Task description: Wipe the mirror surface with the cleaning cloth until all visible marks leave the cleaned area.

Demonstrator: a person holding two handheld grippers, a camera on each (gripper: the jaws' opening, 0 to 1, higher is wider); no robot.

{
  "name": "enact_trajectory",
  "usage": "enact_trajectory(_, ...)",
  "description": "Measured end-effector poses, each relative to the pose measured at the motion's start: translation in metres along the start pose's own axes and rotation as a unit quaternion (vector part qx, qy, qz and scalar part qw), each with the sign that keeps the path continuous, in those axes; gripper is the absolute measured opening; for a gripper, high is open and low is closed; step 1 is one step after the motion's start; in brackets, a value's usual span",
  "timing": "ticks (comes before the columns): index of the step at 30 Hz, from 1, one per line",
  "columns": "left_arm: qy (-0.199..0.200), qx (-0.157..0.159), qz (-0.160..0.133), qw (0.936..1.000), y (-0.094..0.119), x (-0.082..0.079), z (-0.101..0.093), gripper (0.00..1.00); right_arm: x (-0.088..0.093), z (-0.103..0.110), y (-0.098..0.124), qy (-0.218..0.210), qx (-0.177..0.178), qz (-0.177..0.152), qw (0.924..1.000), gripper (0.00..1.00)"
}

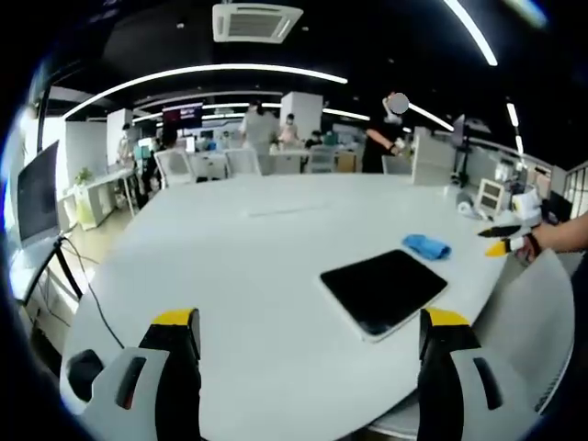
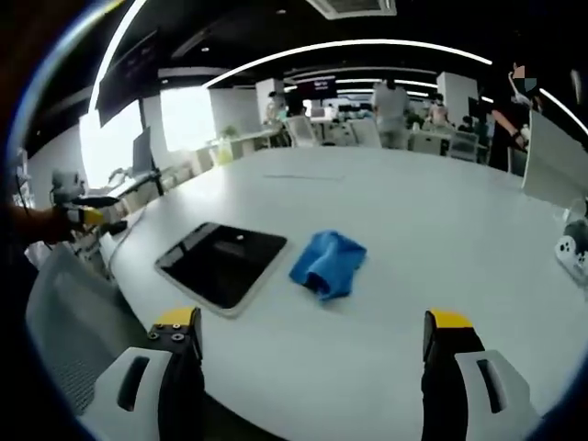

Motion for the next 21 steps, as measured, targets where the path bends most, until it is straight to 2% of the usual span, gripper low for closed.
enact_trajectory(2,-0.001,-0.001,0.004,1.0,-0.001,0.002,0.0,1.0,-0.002,-0.004,0.002,0.013,0.013,-0.005,0.9998,1.0)
enact_trajectory(8,-0.001,0.003,0.012,0.9999,-0.003,0.006,-0.001,1.0,-0.001,-0.005,0.001,0.006,0.013,-0.002,0.9999,1.0)
enact_trajectory(21,-0.002,0.0,0.009,1.0,0.0,0.0,0.013,1.0,0.006,-0.008,0.001,0.003,0.023,0.02,0.9995,1.0)
Point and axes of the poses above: the point that each gripper's makers call its tool centre point, and the gripper's own axes: y roughly backward along the fingers, z roughly to its left, x roughly out of its underside, the point moved 1 cm from there along y, roughly backward along the fingers, and after that the axes turned 10 degrees about z, right-handed, at the moved point
